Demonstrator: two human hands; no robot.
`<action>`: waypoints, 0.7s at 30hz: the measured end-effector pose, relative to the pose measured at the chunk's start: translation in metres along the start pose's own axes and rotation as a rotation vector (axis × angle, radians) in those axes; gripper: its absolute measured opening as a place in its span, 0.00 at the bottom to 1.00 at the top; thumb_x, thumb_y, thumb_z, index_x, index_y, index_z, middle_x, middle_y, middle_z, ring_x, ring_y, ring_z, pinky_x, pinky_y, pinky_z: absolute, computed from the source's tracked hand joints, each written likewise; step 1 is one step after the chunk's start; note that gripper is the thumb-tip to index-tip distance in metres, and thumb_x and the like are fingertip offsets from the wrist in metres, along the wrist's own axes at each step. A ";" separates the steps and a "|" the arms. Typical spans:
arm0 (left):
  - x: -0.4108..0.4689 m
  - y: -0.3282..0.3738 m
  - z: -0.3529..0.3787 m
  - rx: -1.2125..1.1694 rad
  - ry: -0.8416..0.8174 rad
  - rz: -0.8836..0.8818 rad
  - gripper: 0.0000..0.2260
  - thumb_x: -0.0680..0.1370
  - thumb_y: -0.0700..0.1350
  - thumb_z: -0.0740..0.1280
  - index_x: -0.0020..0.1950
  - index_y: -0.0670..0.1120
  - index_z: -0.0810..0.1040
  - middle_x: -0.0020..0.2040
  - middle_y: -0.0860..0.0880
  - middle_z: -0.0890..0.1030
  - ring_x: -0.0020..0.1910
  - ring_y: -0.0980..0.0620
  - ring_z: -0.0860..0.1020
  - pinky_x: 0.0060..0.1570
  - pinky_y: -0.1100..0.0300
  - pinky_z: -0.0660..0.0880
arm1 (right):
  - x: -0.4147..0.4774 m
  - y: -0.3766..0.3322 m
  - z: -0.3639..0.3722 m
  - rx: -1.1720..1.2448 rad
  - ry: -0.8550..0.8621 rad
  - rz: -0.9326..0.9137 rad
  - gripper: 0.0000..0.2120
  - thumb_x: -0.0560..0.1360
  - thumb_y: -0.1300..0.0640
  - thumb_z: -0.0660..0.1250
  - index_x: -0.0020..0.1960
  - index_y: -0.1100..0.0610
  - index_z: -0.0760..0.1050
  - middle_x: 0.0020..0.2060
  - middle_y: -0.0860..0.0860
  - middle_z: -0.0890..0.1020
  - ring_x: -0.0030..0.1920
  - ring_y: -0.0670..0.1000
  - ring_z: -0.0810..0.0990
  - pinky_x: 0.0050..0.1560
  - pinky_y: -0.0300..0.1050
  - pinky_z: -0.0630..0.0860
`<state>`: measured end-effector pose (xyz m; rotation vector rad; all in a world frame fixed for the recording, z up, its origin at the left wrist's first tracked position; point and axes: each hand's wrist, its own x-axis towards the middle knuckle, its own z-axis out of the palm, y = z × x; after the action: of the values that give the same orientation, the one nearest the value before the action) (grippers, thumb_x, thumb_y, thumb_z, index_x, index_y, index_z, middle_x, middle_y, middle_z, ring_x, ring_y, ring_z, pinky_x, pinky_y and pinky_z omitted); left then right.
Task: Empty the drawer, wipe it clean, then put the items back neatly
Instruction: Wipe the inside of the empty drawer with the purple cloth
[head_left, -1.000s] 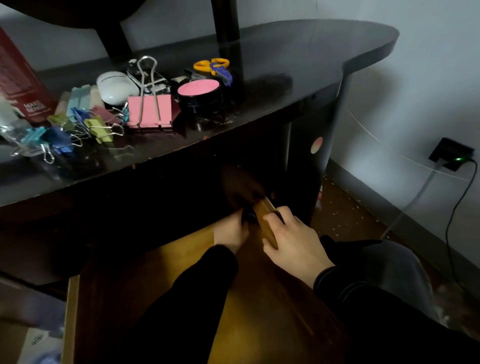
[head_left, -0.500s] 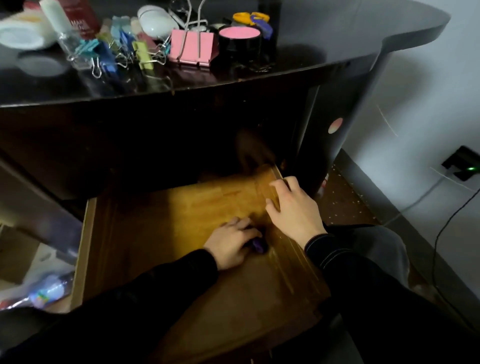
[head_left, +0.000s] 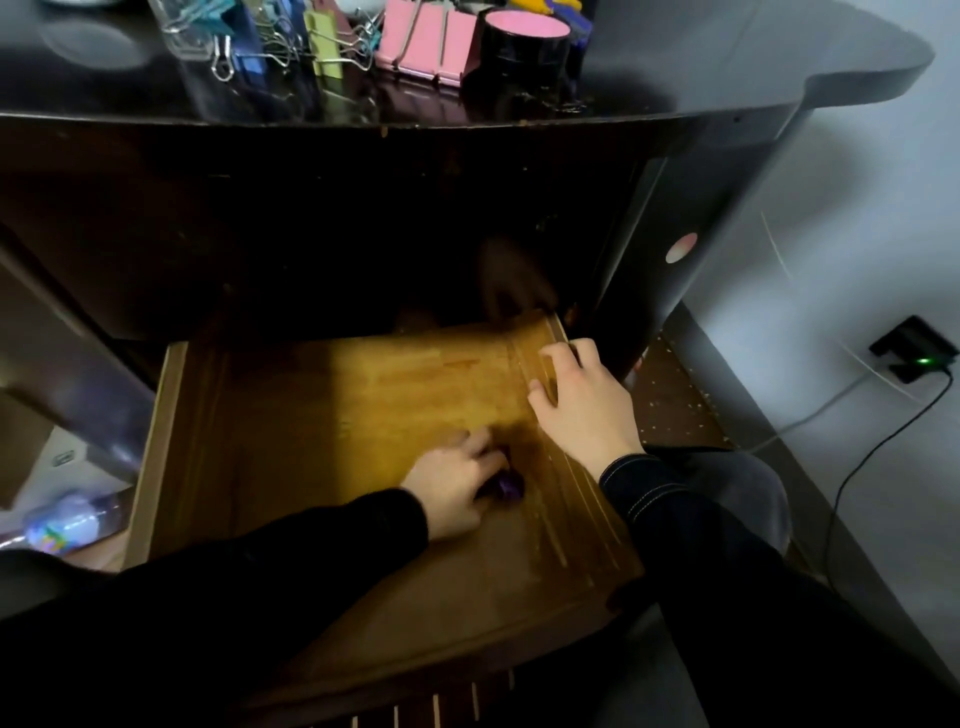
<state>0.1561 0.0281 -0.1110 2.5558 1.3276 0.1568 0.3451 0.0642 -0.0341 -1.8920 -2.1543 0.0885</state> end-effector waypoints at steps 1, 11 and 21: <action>-0.015 0.009 0.002 -0.008 -0.034 0.062 0.20 0.75 0.51 0.66 0.66 0.49 0.74 0.64 0.46 0.71 0.60 0.42 0.73 0.51 0.49 0.77 | 0.000 -0.001 -0.001 0.001 -0.005 0.003 0.19 0.81 0.46 0.60 0.69 0.54 0.68 0.64 0.53 0.69 0.49 0.53 0.79 0.43 0.50 0.81; 0.003 -0.031 -0.013 -0.061 0.041 -0.038 0.18 0.78 0.52 0.67 0.68 0.51 0.75 0.62 0.46 0.72 0.59 0.40 0.75 0.53 0.47 0.77 | 0.002 0.006 0.006 0.004 0.015 -0.004 0.18 0.81 0.46 0.61 0.67 0.54 0.69 0.63 0.53 0.69 0.45 0.51 0.79 0.40 0.46 0.80; -0.055 0.015 0.002 0.033 -0.180 0.299 0.20 0.74 0.50 0.67 0.65 0.49 0.73 0.63 0.46 0.70 0.57 0.43 0.73 0.47 0.51 0.75 | 0.001 -0.001 0.000 0.002 0.005 -0.001 0.18 0.81 0.47 0.61 0.67 0.55 0.69 0.64 0.54 0.69 0.49 0.54 0.79 0.44 0.50 0.80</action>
<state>0.1368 -0.0252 -0.1078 2.7086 0.8885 -0.0402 0.3446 0.0646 -0.0338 -1.8885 -2.1516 0.0856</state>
